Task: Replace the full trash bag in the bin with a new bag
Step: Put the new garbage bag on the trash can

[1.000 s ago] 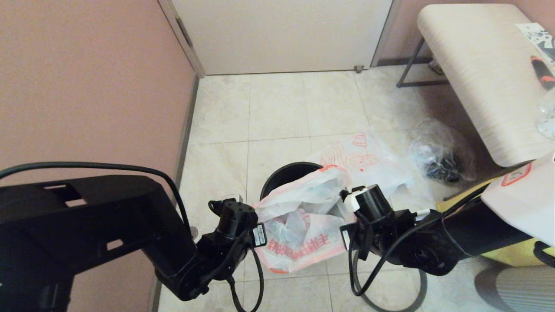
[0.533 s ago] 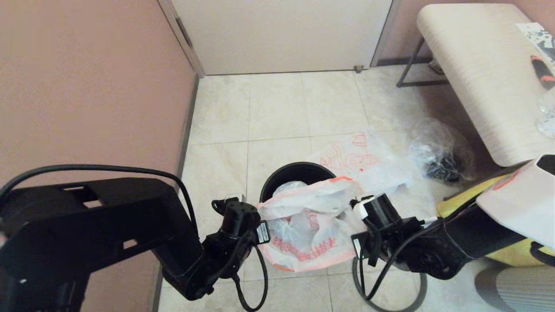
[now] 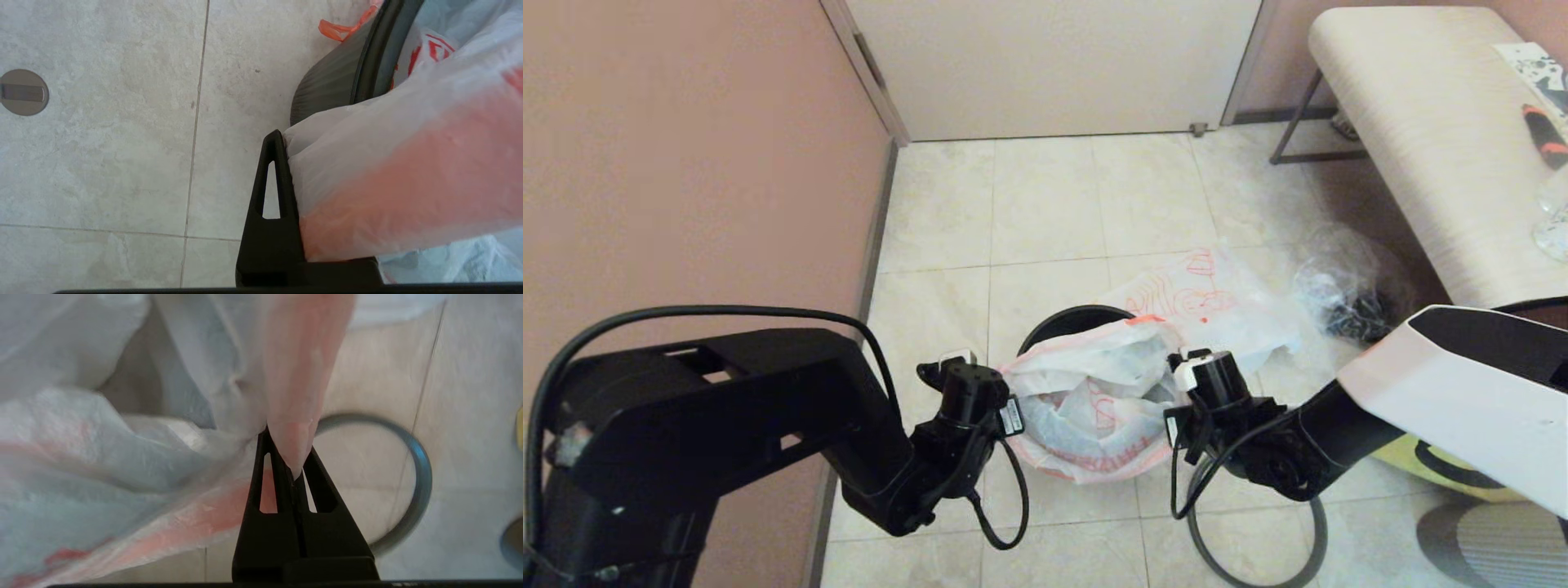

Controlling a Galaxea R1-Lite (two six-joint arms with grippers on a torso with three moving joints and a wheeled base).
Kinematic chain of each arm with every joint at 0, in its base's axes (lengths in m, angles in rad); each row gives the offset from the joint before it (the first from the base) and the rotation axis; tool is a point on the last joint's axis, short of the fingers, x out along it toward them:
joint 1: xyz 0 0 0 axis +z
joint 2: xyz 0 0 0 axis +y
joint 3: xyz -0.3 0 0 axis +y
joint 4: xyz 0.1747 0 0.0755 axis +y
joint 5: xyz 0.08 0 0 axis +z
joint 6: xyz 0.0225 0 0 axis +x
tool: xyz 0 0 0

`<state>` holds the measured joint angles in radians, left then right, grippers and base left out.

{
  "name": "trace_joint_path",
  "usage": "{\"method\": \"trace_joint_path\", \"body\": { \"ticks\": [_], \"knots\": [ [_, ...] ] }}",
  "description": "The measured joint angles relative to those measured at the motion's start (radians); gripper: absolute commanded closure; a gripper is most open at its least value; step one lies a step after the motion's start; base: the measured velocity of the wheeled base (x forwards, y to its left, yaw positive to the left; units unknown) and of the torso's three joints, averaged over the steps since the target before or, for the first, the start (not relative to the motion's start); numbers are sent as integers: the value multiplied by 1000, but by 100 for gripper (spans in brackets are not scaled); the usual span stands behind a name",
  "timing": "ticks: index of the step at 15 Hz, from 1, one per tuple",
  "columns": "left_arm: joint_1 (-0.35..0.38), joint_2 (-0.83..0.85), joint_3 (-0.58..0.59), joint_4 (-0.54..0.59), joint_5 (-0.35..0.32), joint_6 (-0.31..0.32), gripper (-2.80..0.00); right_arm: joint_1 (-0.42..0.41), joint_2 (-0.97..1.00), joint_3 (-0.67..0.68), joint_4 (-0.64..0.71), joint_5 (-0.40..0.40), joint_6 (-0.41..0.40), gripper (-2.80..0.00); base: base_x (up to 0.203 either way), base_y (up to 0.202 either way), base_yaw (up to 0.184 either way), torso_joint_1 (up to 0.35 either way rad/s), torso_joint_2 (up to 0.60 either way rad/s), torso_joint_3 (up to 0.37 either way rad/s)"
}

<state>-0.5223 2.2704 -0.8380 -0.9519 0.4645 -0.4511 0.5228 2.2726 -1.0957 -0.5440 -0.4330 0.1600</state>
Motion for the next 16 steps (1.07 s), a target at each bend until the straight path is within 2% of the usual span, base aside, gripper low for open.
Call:
{"method": "trace_joint_path", "body": {
  "ticks": [3,4,7,9,13,14,16],
  "knots": [
    [-1,8,-4,-3,6,1,0,1,6,3,-12,-1,1,0,0,0,0,0,0,0],
    [0,9,-4,-2,7,2,-280,3,6,3,-12,-1,1,0,0,0,0,0,0,0],
    [-4,-3,16,-1,6,4,-280,4,6,2,-12,1,1,0,0,0,0,0,0,0],
    [-13,-50,72,20,5,14,-280,6,4,2,-12,1,-1,0,0,0,0,0,0,0],
    [-62,-194,192,198,1,-20,-280,12,-1,-1,-13,0,-1,0,0,0,0,0,0,0],
    [-83,-232,204,247,1,-43,-280,14,-1,-2,-12,0,-1,0,0,0,0,0,0,0],
    [-144,-309,192,399,-3,-127,-280,16,-1,-4,-13,-1,-2,0,0,0,0,0,0,0]
  ]
}}
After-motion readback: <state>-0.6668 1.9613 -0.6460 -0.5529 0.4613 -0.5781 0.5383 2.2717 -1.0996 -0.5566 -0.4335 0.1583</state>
